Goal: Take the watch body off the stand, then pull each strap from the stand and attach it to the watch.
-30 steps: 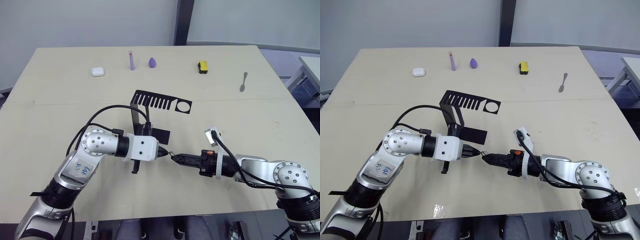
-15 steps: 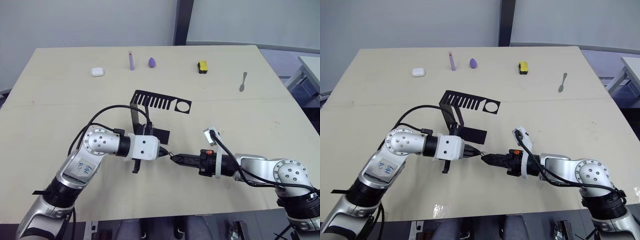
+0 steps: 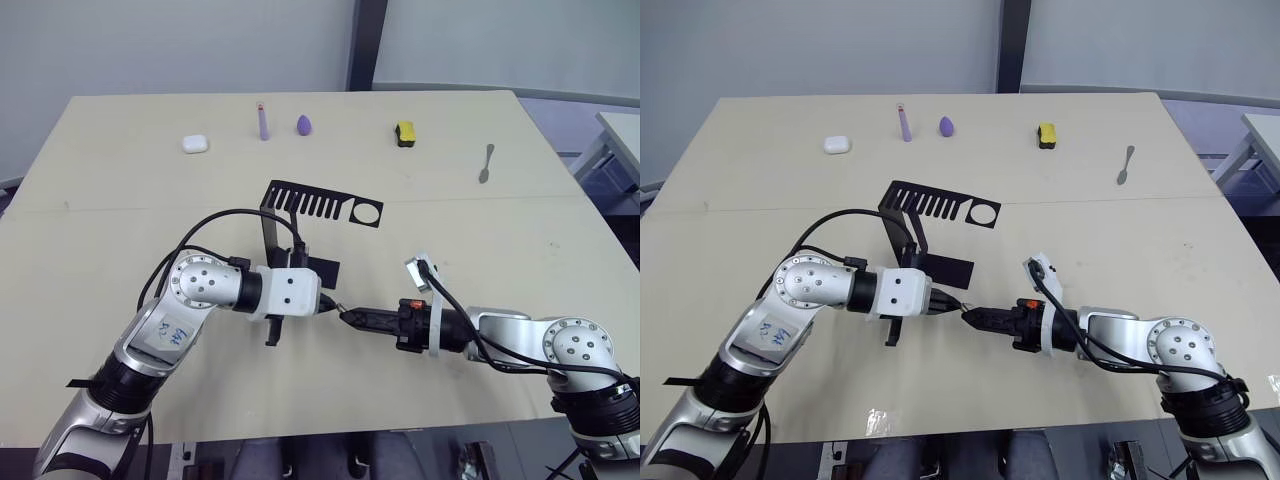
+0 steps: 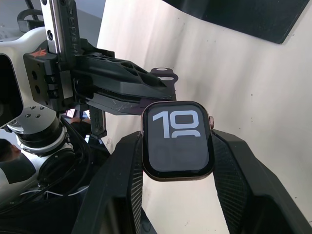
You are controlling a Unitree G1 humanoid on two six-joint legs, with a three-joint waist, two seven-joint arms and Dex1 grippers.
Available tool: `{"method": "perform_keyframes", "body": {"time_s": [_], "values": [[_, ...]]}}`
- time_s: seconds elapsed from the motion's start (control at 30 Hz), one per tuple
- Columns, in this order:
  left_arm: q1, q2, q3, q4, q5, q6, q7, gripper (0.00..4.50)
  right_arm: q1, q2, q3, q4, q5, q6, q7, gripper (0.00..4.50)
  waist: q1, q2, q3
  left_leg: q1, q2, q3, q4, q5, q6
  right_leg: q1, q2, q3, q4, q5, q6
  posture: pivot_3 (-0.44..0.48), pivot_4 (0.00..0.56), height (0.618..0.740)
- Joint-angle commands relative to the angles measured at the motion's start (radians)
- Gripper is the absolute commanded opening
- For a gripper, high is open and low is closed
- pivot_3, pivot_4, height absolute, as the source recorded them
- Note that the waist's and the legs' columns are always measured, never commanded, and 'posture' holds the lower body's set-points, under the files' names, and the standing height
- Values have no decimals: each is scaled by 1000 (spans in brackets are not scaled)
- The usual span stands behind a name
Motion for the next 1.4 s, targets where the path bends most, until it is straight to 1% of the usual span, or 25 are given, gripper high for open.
{"method": "perform_keyframes", "body": {"time_s": [0.03,0.27,0.73,0.87,0.93,1.03,1.07,1.13,1.2,1.23,1.27,1.33,1.4], "values": [[-33,-38,-30,-57,3,-3,31,0,-16,33,57,-69,66,22,38,1516,0,0,0,0,0,0,0,0,0,0,0,0,0,0,0,0,150,740],[-37,-56,-41,-59,17,10,39,0,-16,34,60,-70,65,22,38,1516,0,0,0,0,0,0,0,0,0,0,0,0,0,0,0,0,150,740],[-37,-61,-31,-49,14,8,45,0,-9,34,58,-72,64,19,36,1516,0,0,0,0,0,0,0,0,0,0,0,0,0,0,0,0,150,740],[-31,-50,-17,-52,3,3,37,0,-9,34,56,-68,57,20,39,1516,0,0,0,0,0,0,0,0,0,0,0,0,0,0,0,0,150,740],[-16,-36,-1,-64,-21,19,20,0,-9,34,54,-67,51,21,42,1516,0,0,0,0,0,0,0,0,0,0,0,0,1,0,0,0,150,740],[6,-14,38,-79,-41,33,19,869,-9,42,39,-76,14,16,65,1516,-1,0,0,0,0,0,0,0,0,0,0,0,1,0,0,0,150,740],[15,-2,51,-83,-45,29,17,1362,-10,50,27,-87,-27,5,90,1516,-1,0,0,0,0,0,0,0,0,0,0,0,1,0,0,0,150,740],[63,44,106,-103,-81,37,-4,2312,-12,45,11,-100,-52,5,116,1516,-3,0,0,0,1,0,0,0,0,0,0,0,1,0,0,0,150,740],[138,113,178,-124,-125,37,-39,3403,-13,27,-6,-109,-86,10,143,1516,-5,0,0,0,1,0,0,0,0,0,0,2,1,0,0,0,150,740],[186,155,220,-129,-141,24,-60,3755,-13,7,-13,-123,-139,16,182,1516,-7,0,0,0,1,0,0,0,-1,0,0,2,1,0,0,0,150,740],[232,190,260,-132,-163,8,-81,4385,-12,-15,-17,-140,-201,18,230,1516,-6,0,0,0,1,0,0,0,-1,0,0,2,2,0,0,0,150,740],[305,229,335,-126,-206,-15,-96,4500,-6,-58,-17,-177,-318,7,340,1516,-3,0,0,0,1,0,0,0,-1,-1,0,1,0,0,0,0,150,740],[359,239,404,-103,-247,-57,-105,4500,11,-106,-1,-235,-479,-55,485,1516,4,0,0,0,1,0,0,0,0,0,-1,1,0,0,0,0,150,740]]}}
